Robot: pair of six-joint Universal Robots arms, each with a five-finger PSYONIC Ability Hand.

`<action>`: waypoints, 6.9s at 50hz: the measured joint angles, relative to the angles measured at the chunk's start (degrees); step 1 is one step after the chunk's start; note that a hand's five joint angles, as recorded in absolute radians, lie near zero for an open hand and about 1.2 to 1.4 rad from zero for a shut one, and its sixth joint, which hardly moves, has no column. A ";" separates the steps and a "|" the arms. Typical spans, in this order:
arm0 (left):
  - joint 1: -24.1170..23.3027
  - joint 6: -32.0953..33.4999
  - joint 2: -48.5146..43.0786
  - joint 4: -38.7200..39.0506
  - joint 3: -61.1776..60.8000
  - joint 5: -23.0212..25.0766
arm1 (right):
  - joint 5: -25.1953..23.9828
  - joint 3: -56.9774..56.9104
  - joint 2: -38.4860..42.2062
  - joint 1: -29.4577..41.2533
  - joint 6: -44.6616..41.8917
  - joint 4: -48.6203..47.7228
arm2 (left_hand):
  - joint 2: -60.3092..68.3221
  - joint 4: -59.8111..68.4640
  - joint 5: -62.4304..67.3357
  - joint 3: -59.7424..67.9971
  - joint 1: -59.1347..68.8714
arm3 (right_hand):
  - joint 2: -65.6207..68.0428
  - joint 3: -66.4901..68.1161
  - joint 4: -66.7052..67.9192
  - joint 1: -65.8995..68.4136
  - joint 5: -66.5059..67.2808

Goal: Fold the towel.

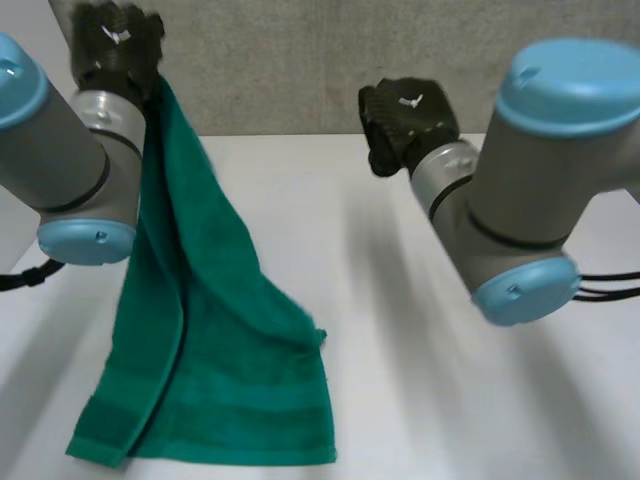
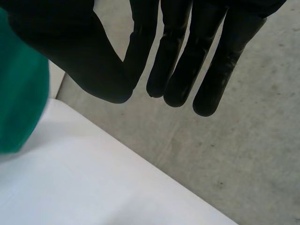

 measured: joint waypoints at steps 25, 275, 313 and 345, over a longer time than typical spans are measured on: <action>-1.98 -0.30 11.04 -0.16 -13.33 -0.90 | -13.37 4.35 13.90 2.34 23.38 9.06 | 0.19 0.02 0.00 0.18 0.00 | -54.11 -55.17 -54.51 -44.88 -52.75; -1.97 2.13 4.98 19.04 -35.89 4.77 | -5.28 13.25 1.57 -3.17 -23.42 2.87 | 0.33 0.27 0.38 0.36 0.49 | 0.43 0.57 0.69 0.08 0.73; 4.57 1.54 6.33 12.77 -38.11 4.35 | -21.62 37.99 -10.35 -23.11 -0.81 3.69 | 0.34 0.27 0.38 0.36 0.49 | -40.98 -41.96 -42.90 -33.95 -41.38; 5.19 1.37 6.16 12.69 -38.73 4.54 | -19.92 43.28 -3.57 -23.99 -20.51 -8.77 | 0.34 0.28 0.38 0.36 0.49 | -36.33 -36.33 -37.00 -30.38 -36.52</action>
